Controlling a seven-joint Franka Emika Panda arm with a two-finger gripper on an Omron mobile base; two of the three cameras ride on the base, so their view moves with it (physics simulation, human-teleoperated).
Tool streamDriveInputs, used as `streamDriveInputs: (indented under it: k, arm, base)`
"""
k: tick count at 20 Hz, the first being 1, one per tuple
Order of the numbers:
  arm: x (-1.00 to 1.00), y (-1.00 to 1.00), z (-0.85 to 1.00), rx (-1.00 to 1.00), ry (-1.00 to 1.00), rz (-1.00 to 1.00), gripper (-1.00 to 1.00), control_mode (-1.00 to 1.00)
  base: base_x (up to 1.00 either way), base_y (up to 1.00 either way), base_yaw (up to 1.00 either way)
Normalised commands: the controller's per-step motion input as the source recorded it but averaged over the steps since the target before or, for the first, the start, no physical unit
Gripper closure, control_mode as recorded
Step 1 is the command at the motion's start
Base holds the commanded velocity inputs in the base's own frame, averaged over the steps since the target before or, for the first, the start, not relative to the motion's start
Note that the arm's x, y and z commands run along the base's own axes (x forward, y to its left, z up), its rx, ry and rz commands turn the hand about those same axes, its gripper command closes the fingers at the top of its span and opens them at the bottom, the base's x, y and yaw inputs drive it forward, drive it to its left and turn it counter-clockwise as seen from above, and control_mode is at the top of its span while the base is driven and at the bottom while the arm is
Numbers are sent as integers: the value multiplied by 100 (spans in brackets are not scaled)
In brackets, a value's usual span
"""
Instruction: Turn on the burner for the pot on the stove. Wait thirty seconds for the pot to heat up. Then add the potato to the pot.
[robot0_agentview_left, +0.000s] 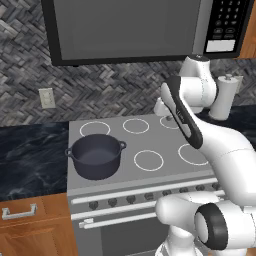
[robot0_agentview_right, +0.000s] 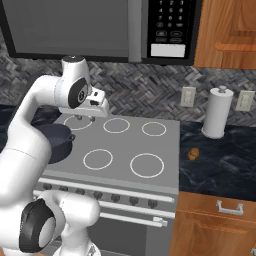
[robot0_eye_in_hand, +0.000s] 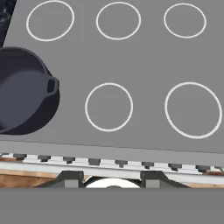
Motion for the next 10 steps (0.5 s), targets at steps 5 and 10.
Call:
streamDriveInputs:
  k: [5,10]
  arm:
    - [-1,10,0,0,-1,-1,-100,-100]
    - [-19,52,0,-2,-2,-1,-100,-100]
  base:
    - [0,0,0]
    - [0,0,0]
